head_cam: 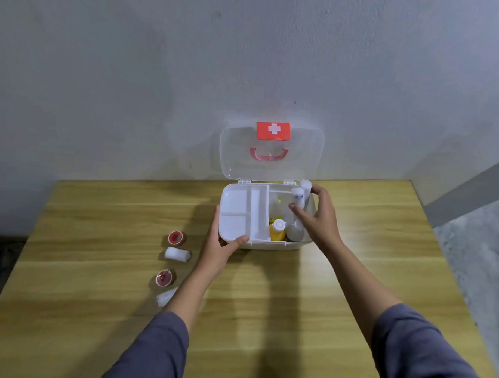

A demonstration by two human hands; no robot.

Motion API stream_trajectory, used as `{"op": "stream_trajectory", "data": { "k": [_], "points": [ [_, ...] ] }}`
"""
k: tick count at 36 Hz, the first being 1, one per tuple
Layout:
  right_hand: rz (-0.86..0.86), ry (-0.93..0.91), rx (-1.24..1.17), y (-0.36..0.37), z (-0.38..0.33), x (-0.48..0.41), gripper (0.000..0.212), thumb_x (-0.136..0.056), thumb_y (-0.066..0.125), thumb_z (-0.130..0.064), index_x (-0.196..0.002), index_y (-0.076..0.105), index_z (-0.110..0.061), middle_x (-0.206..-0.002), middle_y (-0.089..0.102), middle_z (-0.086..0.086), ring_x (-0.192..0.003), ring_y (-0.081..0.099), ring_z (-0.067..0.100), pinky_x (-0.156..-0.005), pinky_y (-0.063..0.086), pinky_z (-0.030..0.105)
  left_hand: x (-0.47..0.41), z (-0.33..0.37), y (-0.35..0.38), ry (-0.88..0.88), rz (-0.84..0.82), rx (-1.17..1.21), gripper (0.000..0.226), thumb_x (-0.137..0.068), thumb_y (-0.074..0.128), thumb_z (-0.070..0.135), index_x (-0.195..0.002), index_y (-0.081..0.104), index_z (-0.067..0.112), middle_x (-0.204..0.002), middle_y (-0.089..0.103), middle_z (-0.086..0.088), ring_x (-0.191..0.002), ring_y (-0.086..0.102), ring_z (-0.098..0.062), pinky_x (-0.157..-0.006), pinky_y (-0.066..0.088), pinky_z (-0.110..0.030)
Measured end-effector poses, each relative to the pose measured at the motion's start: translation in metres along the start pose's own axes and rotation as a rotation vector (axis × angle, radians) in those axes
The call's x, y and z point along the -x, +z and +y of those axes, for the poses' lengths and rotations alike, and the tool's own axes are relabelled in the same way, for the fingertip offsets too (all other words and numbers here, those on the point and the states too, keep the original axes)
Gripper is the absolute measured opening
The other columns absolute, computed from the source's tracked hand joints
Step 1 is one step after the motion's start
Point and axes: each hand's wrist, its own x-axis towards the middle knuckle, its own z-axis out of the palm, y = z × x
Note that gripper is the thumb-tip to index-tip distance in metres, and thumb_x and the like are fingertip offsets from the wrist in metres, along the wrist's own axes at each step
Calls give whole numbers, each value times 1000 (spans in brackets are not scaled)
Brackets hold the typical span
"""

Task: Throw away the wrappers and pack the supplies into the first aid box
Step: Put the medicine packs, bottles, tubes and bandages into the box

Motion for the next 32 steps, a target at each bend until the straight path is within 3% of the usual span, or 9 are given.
{"op": "stream_trajectory", "data": {
  "k": [7,14,18,20,23,26,32],
  "points": [
    [-39,53,6,-6,8,2,38,-87,59,-11,-124,51,-11,-136,42,4,-118,43,11,-97,37,27,0,-2,0,17,2,-18,93,-77,73,22,-147,12,31,-151,29,11,-137,29,-5,-102,27,-22],
    [33,155,-79,-2,16,9,41,-93,42,-5,-133,45,-14,-139,48,0,-123,44,10,-89,31,3,-1,-5,-1,26,-8,-35,95,-77,73,28,-147,9,33,-153,26,11,-138,27,-7,-109,27,-28],
    [64,191,-104,3,21,10,39,-95,39,-7,-133,46,-15,-138,50,1,-115,45,5,-76,30,-12,2,-8,-1,47,11,-137,93,-79,68,39,-147,6,31,-155,21,9,-141,21,-7,-113,23,-31],
    [71,193,-109,4,22,10,39,-95,38,-7,-133,46,-15,-138,50,2,-114,45,5,-76,30,-11,8,-12,-7,81,44,-237,92,-79,64,47,-147,4,31,-157,16,6,-143,15,-8,-117,19,-36],
    [77,192,-109,5,22,10,39,-96,36,-7,-133,46,-14,-138,49,2,-114,45,5,-79,32,-6,24,-26,-32,179,97,-502,99,-73,60,64,-147,5,29,-155,9,8,-143,6,-6,-115,14,-30],
    [87,195,-109,6,23,10,39,-96,36,-7,-133,47,-15,-138,49,2,-116,46,7,-76,31,-11,42,-53,-70,196,121,-807,111,-61,46,83,-148,7,25,-156,10,8,-143,4,-5,-116,14,-31],
    [116,205,-115,11,23,11,39,-96,35,-7,-132,47,-15,-138,49,2,-115,45,6,-76,29,-12,59,-86,-107,162,-42,-1213,113,-63,34,88,-148,4,20,-157,7,1,-143,-12,-3,-115,-15,-31]
  ]
}}
